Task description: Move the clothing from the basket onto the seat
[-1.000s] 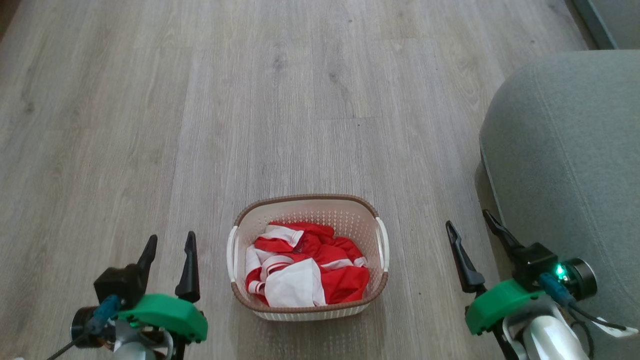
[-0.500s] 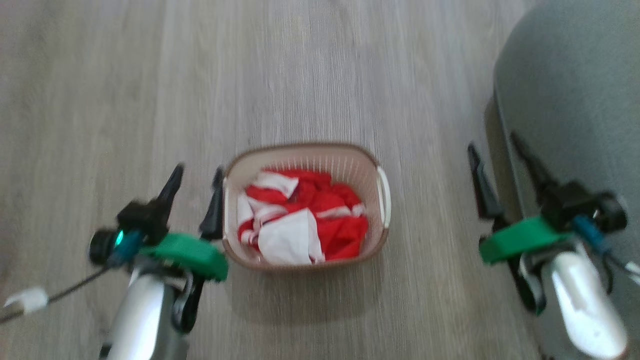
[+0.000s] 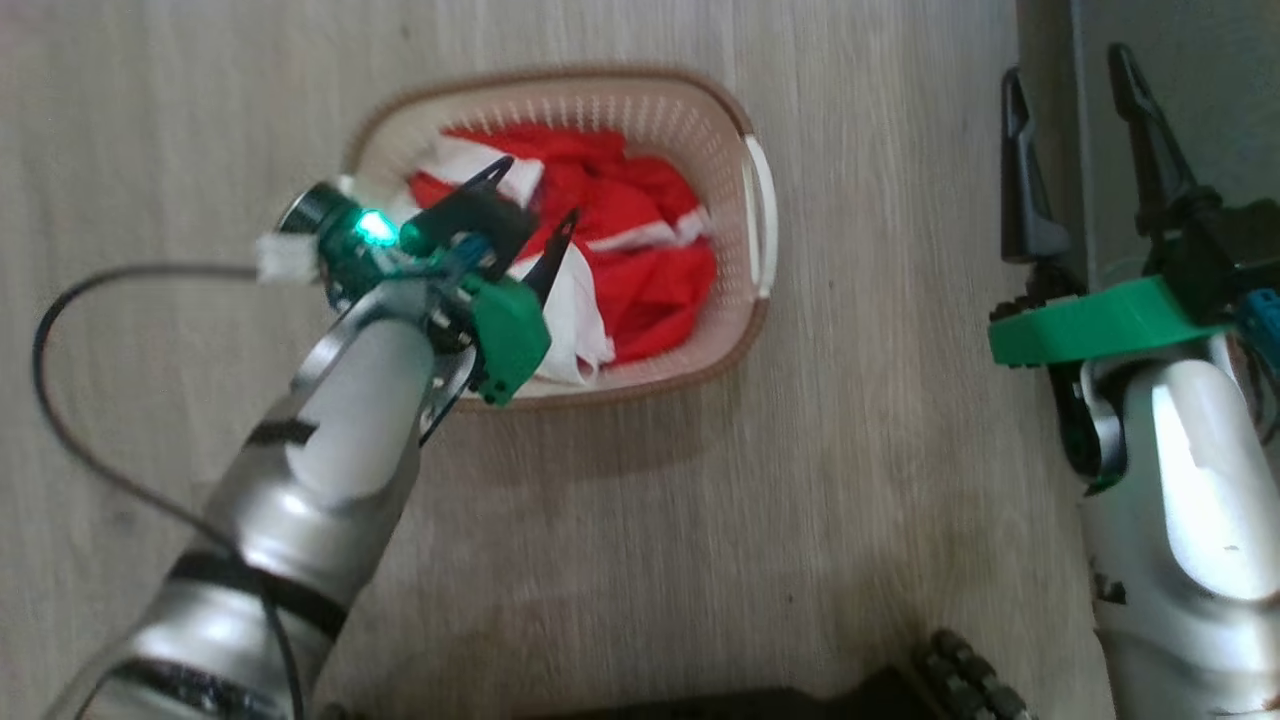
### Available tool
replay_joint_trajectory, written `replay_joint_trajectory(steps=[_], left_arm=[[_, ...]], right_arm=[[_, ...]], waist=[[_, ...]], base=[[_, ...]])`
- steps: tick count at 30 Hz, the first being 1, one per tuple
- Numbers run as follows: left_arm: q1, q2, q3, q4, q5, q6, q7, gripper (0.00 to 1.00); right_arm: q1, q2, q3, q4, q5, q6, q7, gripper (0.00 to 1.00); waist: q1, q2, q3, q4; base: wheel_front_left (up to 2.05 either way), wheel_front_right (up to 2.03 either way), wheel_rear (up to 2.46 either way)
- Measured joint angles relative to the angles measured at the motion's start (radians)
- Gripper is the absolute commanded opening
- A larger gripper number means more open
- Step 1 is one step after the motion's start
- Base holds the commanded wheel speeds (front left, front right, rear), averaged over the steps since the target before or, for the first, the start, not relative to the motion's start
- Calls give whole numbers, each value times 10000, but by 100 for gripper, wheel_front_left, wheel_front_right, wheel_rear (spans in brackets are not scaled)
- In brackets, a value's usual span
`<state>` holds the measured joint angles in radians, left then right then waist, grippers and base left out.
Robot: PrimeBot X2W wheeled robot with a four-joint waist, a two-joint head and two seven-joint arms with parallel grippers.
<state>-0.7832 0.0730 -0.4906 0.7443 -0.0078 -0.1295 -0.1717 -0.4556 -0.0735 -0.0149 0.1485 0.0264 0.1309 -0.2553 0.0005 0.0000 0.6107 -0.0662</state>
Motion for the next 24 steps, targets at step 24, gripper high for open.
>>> replay_joint_trajectory(steps=[24], left_arm=[[-3140,949,-3319,4209,-2913,-2,2594,100]], right_arm=[[-429,144,364,-454,1336,2,0,100]], waist=[[-5,0,2811,-1856]], base=[[0,0,0]])
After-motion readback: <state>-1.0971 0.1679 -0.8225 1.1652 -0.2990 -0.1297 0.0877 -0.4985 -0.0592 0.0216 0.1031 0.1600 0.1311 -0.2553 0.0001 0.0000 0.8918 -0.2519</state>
